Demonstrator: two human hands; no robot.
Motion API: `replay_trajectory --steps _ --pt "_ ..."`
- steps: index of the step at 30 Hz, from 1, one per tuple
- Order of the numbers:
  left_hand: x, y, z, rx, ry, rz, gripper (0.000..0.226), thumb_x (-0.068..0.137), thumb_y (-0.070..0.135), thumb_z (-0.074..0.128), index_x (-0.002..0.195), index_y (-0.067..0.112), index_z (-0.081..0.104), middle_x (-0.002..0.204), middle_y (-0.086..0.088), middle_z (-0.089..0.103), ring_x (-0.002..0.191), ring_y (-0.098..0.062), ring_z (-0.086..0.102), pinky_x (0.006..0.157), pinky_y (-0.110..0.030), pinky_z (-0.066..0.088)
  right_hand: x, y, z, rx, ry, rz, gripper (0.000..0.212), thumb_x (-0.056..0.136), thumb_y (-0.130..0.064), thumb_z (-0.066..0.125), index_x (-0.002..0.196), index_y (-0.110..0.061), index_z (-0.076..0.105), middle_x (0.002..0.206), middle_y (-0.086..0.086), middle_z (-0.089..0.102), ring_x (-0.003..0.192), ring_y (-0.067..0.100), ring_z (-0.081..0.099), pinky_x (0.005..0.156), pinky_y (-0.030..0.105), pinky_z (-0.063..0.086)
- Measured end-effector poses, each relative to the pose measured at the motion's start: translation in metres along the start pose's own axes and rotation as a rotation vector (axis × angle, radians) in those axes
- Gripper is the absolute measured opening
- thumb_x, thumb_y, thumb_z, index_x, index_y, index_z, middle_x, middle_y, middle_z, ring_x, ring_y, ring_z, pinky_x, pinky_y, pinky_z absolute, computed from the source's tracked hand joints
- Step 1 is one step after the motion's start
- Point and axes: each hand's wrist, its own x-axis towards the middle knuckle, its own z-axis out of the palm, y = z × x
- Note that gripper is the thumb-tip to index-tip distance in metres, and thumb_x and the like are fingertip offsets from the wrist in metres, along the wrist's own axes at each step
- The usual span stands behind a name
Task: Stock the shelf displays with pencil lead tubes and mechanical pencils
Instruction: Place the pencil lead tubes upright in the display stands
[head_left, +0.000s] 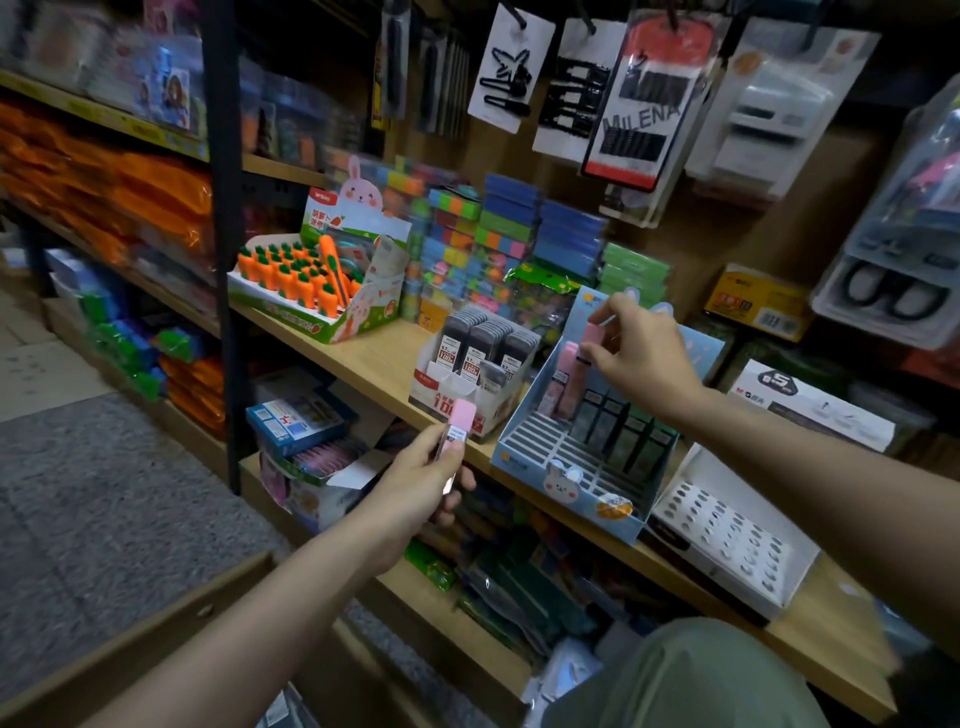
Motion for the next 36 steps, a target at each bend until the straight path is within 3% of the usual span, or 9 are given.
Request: replay_trajectory --steps 8,14,20,26,36 --pt "0.008 -0.003 -0.003 -0.045 -0.001 0.005 0.019 0.098 0.038 0.048 0.111 0.046 0.058 0.073 0.004 0.064 0.052 -0.006 0.048 0.045 -0.022 0.039 0.002 0.002 0.012 0.011 -0.053 -0.002 0.020 0.087 -0.018 0.070 0.102 -0.015 0.057 0.083 0.006 0.068 0.079 0.024 0.065 0.073 0.043 0.055" --pt "0.011 -0.006 0.002 -0.141 0.049 -0.058 0.021 0.097 0.033 0.048 0.115 0.032 0.058 0.079 -0.001 0.062 0.052 -0.010 0.050 0.043 -0.024 0.038 0.002 0.006 0.010 -0.004 -0.051 0.002 0.021 0.084 -0.019 0.074 0.100 -0.015 0.061 0.083 0.003 0.065 0.082 0.024 0.065 0.074 0.041 0.056" --pt "0.007 -0.009 0.001 0.026 0.082 0.026 0.015 0.099 0.032 0.051 0.107 0.037 0.062 0.081 0.007 0.065 0.065 -0.006 0.064 0.058 -0.023 0.051 0.000 0.009 0.010 -0.034 -0.058 -0.007 0.021 0.086 -0.022 0.073 0.102 -0.017 0.060 0.092 0.005 0.069 0.086 0.023 0.065 0.078 0.047 0.055" --pt "0.001 -0.007 0.002 0.043 0.048 0.043 0.015 0.098 0.025 0.053 0.110 0.026 0.062 0.089 0.005 0.073 0.071 -0.004 0.066 0.061 -0.021 0.054 -0.002 0.013 0.015 -0.047 -0.060 0.003 0.018 0.087 -0.024 0.071 0.099 -0.017 0.060 0.094 0.005 0.070 0.089 0.025 0.064 0.084 0.049 0.052" --pt "-0.003 -0.001 0.006 0.000 0.021 0.052 0.017 0.098 0.026 0.054 0.112 0.026 0.062 0.093 0.005 0.074 0.071 -0.002 0.066 0.061 -0.016 0.052 -0.005 0.010 0.019 -0.257 0.024 0.014 0.020 0.090 -0.029 0.066 0.096 -0.014 0.077 0.102 0.009 0.061 0.098 0.029 0.055 0.079 0.045 0.049"
